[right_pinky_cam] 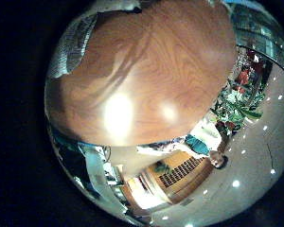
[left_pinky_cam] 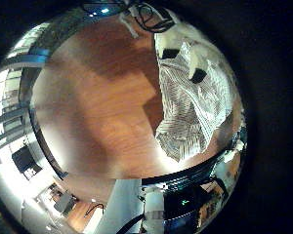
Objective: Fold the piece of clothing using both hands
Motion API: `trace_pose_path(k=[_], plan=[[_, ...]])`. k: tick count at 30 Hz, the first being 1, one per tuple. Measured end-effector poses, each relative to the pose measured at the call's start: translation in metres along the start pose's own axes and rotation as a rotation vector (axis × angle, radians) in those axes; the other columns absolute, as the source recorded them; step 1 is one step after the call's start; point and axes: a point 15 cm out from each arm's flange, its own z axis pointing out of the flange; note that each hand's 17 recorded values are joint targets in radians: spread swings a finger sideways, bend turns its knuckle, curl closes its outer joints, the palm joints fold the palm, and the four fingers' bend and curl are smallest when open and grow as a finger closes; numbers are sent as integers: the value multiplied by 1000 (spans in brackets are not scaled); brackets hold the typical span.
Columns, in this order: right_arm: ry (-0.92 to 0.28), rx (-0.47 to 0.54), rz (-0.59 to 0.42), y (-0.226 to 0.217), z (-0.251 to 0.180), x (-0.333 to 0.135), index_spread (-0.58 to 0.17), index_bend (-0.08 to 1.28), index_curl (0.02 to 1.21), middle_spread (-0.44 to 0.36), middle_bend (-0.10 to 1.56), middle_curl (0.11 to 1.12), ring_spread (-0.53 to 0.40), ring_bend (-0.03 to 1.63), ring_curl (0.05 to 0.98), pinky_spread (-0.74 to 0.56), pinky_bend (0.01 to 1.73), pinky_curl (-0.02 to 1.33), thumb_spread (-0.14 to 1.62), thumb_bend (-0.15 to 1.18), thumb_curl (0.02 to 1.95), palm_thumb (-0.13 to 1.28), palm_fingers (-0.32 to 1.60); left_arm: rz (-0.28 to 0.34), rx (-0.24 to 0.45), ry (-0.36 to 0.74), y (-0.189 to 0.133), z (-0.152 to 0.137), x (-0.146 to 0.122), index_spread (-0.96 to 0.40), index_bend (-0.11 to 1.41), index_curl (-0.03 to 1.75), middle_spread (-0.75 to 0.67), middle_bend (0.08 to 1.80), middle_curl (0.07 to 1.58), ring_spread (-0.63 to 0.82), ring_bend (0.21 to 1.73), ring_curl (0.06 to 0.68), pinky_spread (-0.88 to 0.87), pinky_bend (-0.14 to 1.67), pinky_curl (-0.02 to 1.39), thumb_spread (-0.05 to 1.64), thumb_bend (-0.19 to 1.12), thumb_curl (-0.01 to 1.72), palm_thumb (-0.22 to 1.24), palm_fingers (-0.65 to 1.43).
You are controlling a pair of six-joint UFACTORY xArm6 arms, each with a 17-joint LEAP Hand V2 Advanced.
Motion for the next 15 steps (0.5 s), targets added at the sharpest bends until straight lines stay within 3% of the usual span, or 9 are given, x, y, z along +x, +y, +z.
trace_pose_path(k=[6,9,12,15], plan=[[20,-48,-6,2,15,6,-377,165,315,-100,284,363,8,538,261,268,511,264,1058,-17,337,534,142,15,4,2,10,2,5,56,168,373,223,193,389,207,782,269,243,478,418,1170,-18,318,413,92],[20,-55,-1,3,18,7,-369,175,312,-107,301,367,-42,594,264,226,510,254,1054,4,365,625,285,17,-4,1,12,5,6,56,167,366,217,192,385,201,778,266,245,478,413,1171,-18,317,416,96],[32,-62,5,6,21,15,-358,159,306,-137,334,378,-131,710,290,100,555,249,1043,10,393,711,487,14,-25,6,16,15,7,55,169,362,217,194,383,199,777,264,265,466,407,1170,-19,318,414,96],[30,-72,20,11,27,20,-371,138,291,-197,415,414,-235,845,329,-161,743,277,1028,2,415,773,787,4,-56,14,20,35,7,55,171,361,216,194,381,204,776,263,308,446,396,1170,-19,318,414,98]])
